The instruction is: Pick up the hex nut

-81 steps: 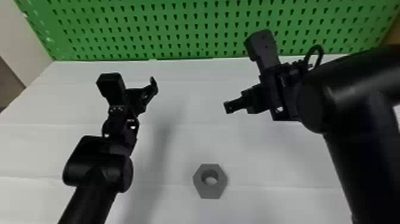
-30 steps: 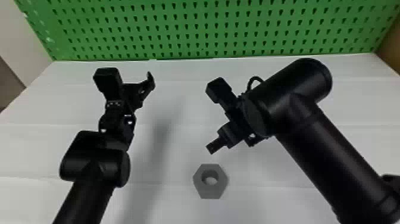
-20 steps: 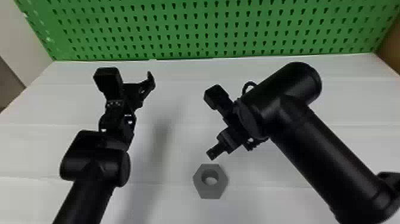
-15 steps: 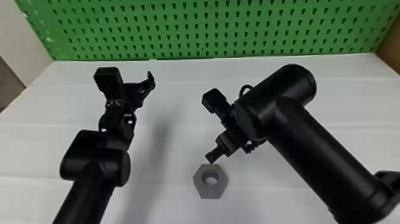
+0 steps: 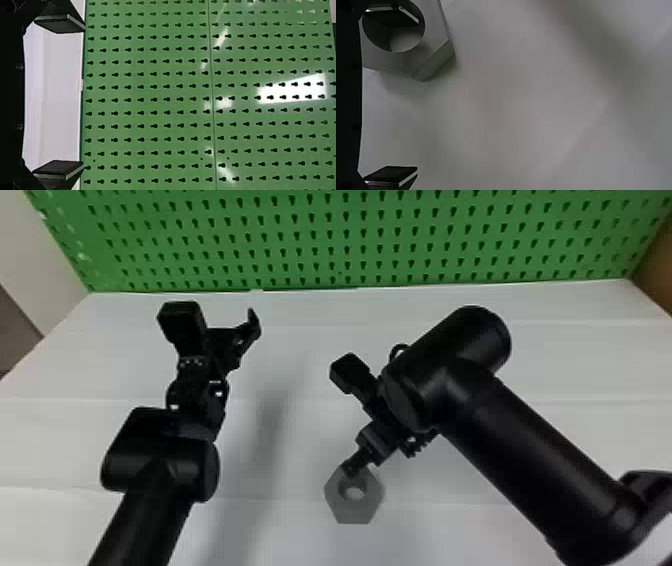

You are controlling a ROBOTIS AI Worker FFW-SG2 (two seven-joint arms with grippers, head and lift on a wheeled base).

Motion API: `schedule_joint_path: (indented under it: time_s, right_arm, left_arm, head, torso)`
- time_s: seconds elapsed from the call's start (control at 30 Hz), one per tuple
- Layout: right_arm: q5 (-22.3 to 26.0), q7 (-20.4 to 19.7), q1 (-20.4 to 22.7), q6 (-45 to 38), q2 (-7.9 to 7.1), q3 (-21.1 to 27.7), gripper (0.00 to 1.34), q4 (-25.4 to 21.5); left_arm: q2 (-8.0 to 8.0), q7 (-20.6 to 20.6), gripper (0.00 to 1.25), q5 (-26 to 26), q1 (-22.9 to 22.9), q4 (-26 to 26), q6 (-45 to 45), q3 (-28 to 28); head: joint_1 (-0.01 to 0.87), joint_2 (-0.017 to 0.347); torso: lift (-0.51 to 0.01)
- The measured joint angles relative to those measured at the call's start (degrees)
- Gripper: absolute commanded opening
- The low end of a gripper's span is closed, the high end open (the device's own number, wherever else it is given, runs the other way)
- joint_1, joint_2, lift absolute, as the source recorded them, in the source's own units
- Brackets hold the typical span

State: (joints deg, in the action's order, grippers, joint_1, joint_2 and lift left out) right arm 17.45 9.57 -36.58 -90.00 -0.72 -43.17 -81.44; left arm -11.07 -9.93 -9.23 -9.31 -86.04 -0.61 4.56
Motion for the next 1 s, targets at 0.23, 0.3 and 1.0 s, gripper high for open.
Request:
schedule_joint_path:
  time_s: [0.23,0.3,1.0]
  right_arm:
    - [0.28,0.02,-0.28,0.28,0.09,-0.57,1.34,1.72]
    - [0.41,0.11,-0.38,0.67,0.12,-0.81,1.34,2.34]
    - [0.65,2.21,-0.93,4.25,0.28,-2.23,0.68,6.8]
  left_arm:
    - [0.0,0.0,1.17,0.0,-0.1,0.08,0.0,0.07]
    - [0.0,0.0,1.17,0.0,-0.15,0.1,0.0,0.1]
    - [0.0,0.0,1.17,0.0,-0.45,0.26,-0.01,0.27]
  head:
    - [0.785,0.149]
    - [0.785,0.15]
    - [0.785,0.149]
  torso:
    - [-0.081]
    - [-0.081]
    - [-0.081]
